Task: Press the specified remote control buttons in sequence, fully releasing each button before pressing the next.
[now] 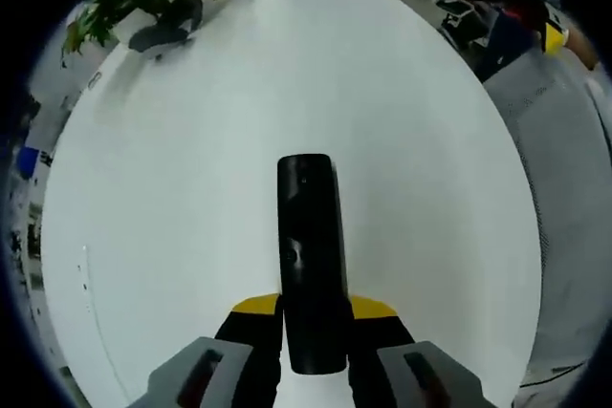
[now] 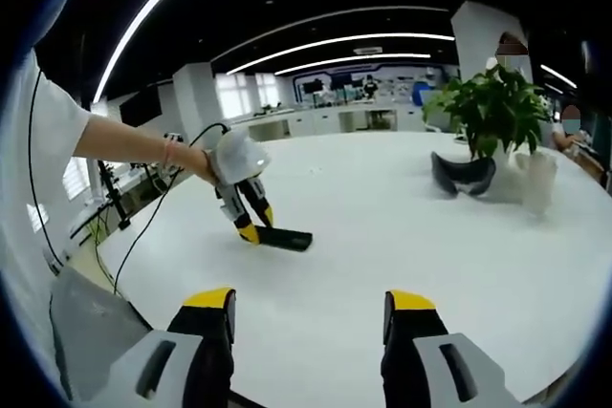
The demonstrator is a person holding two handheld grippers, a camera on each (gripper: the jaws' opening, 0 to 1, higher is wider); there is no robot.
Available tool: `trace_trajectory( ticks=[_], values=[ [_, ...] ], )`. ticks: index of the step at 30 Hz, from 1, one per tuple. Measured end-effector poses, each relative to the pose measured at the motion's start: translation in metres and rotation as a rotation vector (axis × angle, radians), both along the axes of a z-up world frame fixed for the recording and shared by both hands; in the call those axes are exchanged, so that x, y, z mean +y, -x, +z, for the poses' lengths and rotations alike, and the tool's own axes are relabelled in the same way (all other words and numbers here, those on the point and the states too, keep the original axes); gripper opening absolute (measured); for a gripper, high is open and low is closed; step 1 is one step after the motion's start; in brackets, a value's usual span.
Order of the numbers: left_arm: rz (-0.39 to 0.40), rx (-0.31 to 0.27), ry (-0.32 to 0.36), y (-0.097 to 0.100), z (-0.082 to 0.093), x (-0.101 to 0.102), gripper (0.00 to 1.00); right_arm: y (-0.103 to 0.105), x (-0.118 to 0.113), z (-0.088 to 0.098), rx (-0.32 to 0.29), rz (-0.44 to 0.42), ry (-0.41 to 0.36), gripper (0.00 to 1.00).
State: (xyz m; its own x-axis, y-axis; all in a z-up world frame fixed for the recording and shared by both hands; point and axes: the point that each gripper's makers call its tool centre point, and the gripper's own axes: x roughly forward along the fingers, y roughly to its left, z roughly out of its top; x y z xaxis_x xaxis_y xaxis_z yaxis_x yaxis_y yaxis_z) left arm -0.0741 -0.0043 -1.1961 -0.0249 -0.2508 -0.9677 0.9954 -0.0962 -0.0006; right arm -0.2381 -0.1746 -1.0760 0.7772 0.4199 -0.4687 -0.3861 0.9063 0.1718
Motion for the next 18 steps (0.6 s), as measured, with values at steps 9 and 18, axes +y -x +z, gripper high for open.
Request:
trace_trajectory(
  ticks=[9,18],
  values=[
    [0.016,0.001,0.009,0.021,0.000,0.004,0.23,0.004,0.001,-0.001,0.000,0.006,-0.004,0.60],
    [0.022,0.002,0.018,0.044,-0.001,0.011,0.23,0.007,0.006,-0.001,-0.004,0.021,-0.003,0.59]
  ],
)
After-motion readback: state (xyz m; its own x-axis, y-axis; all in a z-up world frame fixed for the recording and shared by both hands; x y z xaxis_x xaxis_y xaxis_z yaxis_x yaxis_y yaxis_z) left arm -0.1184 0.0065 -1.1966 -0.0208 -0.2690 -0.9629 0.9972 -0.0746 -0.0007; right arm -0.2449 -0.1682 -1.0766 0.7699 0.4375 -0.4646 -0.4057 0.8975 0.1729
